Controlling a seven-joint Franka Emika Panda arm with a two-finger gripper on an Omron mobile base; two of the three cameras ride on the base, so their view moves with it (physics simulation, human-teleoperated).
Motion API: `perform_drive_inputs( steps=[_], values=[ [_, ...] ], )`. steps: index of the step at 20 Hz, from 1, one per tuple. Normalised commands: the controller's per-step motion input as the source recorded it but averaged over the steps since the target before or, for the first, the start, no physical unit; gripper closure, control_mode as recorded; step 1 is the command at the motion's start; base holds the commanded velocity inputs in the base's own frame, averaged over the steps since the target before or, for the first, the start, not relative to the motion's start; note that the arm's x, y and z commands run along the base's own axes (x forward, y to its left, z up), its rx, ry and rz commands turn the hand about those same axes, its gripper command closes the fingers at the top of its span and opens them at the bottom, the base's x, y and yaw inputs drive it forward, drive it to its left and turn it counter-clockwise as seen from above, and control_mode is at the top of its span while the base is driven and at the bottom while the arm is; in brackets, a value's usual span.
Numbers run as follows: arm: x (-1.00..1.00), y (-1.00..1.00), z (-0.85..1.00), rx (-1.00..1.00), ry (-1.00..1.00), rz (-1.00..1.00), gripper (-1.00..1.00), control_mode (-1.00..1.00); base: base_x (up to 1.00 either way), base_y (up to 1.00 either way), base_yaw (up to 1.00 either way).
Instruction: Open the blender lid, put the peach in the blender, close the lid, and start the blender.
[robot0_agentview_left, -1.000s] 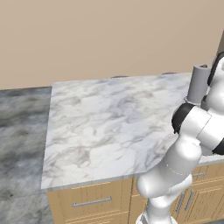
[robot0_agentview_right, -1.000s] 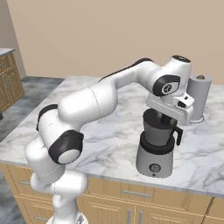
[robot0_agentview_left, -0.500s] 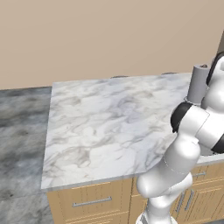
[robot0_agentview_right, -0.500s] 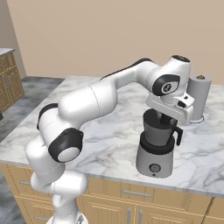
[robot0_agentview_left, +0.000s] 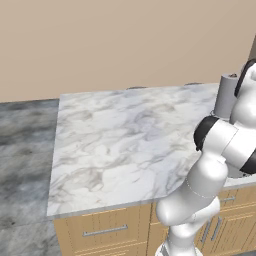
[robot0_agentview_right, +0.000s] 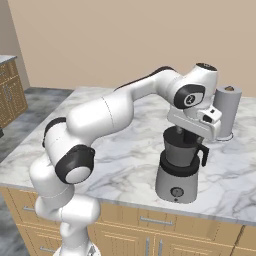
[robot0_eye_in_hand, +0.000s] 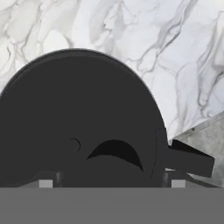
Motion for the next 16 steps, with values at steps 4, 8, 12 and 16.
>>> perform_drive_inputs(
  steps=[4, 8, 12, 16],
  values=[
    [0.00, 0.00, 0.00, 0.00, 0.00, 0.00, -1.00, -1.00, 0.00, 0.00, 0.00],
    [-0.10, 0.00, 0.13, 0.00, -0.02, 0.00, -1.00, -1.00, 0.00, 0.00, 0.00],
    [-0.37, 0.00, 0.53, 0.00, -0.17, 0.00, -1.00, -1.00, 0.00, 0.00, 0.00],
    [-0.45, 0.00, 0.53, 0.00, -0.25, 0.00, -1.00, -1.00, 0.00, 0.00, 0.00]
  ],
)
